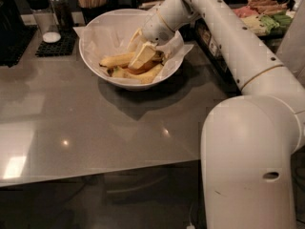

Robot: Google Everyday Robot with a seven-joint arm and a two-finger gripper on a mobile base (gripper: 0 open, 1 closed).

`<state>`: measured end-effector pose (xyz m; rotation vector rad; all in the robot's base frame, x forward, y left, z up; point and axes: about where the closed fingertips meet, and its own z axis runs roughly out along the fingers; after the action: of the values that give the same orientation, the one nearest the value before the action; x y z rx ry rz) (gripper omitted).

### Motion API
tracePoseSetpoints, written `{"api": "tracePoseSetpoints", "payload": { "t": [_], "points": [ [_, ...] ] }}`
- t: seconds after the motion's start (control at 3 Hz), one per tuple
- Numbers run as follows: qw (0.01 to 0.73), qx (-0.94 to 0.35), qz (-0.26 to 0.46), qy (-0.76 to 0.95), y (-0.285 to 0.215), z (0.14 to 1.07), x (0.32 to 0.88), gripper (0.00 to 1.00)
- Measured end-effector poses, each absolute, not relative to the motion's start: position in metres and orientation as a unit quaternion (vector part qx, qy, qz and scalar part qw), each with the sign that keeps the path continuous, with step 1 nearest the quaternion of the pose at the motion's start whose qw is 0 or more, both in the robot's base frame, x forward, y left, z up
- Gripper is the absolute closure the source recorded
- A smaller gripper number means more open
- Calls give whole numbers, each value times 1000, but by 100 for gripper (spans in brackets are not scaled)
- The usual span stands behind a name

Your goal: Pick banana from white bowl

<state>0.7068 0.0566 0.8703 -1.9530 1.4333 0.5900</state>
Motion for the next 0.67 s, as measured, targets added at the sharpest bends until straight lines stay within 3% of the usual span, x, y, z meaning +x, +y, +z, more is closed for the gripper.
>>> {"api": "tracePoseSetpoints", "payload": {
  "t": [0.67],
  "points": [
    [379,-727,210,533,42,904,680,100]
  ]
}}
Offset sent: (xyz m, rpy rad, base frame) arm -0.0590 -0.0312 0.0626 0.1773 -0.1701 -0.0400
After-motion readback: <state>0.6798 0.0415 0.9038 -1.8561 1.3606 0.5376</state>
